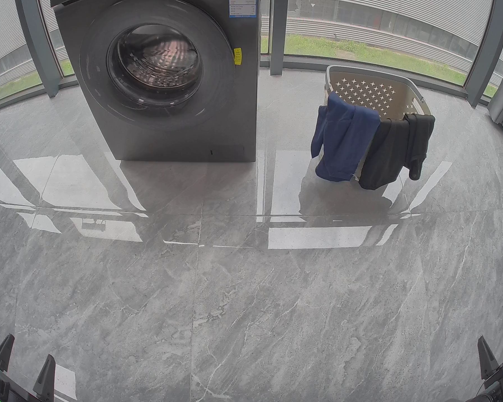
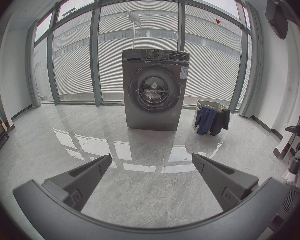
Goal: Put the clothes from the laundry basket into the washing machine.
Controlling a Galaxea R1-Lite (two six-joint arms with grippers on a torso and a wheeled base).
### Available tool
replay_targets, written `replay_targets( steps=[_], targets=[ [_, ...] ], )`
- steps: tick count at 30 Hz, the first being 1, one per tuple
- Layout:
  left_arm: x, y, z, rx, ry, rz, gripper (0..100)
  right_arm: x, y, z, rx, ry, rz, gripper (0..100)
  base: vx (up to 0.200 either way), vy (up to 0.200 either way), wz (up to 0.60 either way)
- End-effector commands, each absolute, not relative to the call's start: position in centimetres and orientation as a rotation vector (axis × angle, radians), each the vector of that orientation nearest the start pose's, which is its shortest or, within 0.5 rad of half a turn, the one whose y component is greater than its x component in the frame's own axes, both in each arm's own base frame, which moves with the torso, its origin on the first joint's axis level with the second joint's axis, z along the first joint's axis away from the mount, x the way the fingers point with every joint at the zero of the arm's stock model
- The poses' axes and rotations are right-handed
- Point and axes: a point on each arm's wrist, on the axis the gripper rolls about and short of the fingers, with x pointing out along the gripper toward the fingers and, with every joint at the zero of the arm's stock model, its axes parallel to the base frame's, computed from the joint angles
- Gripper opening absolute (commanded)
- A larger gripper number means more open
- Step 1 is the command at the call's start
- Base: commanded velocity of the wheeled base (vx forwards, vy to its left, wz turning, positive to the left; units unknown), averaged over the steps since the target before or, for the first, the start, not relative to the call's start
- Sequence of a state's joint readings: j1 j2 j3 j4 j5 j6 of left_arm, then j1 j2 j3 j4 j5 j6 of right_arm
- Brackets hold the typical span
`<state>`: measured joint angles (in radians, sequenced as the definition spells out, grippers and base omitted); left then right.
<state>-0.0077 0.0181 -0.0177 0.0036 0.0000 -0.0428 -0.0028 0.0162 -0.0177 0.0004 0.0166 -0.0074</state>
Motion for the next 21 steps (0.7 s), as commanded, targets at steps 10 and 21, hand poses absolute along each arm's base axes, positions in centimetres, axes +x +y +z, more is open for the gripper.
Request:
replay_targets(
  steps=[10,21],
  targets=[
    [-2.28,0.02,7.52,-0.011,0.003,0.002,100,-2.28,0.04,7.56,-0.006,-0.002,0.012,100,0.000,0.000,0.00],
    [-2.28,0.02,7.53,-0.032,0.002,-0.005,100,-2.28,0.04,7.55,-0.008,0.000,0.014,100,0.000,0.000,0.00]
  ],
)
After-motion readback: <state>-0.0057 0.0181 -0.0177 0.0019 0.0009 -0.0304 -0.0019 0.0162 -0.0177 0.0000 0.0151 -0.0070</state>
